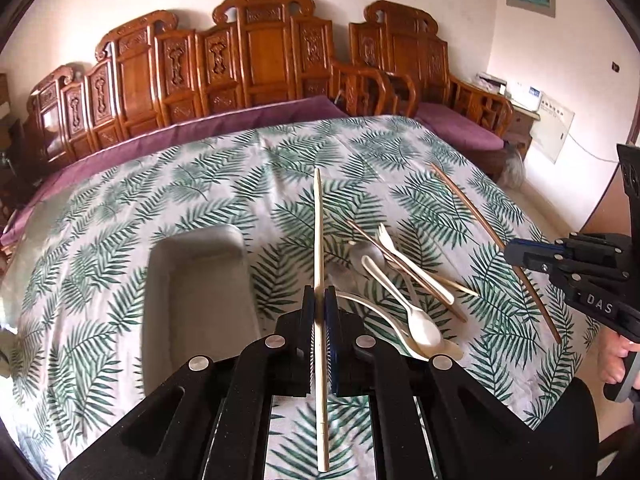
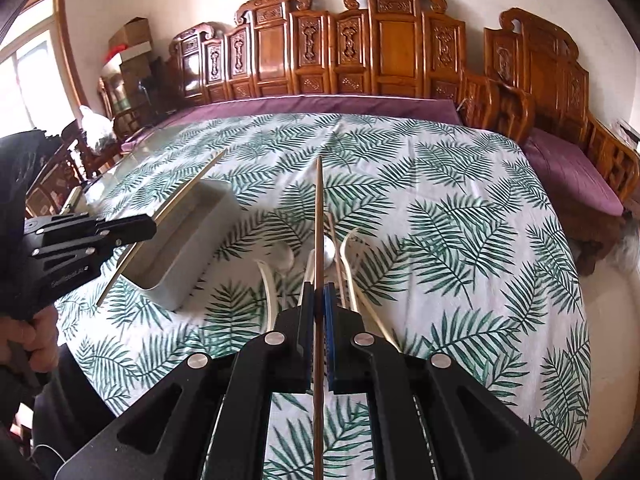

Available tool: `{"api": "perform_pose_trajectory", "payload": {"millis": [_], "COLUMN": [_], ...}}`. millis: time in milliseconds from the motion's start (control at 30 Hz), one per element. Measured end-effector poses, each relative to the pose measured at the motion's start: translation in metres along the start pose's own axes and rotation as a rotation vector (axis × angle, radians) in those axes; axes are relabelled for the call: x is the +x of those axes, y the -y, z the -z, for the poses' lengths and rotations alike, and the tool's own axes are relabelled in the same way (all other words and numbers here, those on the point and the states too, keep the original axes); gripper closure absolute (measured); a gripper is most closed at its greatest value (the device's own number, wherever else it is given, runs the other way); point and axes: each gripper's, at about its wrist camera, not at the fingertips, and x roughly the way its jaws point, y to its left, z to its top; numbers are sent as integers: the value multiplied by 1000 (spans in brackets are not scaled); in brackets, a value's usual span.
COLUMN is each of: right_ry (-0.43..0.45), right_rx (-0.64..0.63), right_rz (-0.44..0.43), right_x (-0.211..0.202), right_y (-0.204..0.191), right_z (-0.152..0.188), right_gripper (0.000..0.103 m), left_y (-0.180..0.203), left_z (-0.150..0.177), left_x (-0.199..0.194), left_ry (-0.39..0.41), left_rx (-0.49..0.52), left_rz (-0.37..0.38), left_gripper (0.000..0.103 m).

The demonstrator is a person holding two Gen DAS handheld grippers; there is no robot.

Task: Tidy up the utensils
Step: 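Lower the left tool's chopstick into the grey tray and open it while the right tool carries its chopstick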

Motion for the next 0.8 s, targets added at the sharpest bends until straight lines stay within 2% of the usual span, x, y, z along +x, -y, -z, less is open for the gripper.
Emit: {"api": "perform_pose_trajectory", "payload": {"millis": [467,800], "right_ry": [-6,-35], "right_rx": [-44,-60], "right_rz": [-40,-74], "right_x": [20,54], "right_y": [-44,-84], "right_z": [-12,-29], "right_gripper": [97,97], "left_y": [-64,-100], "left_z": [4,12], "left_x": [5,40], "left_ry": [7,-44], "left_rx": [-65,-101], "left_rz": [-93,-120], "left_gripper": [99,99]}}
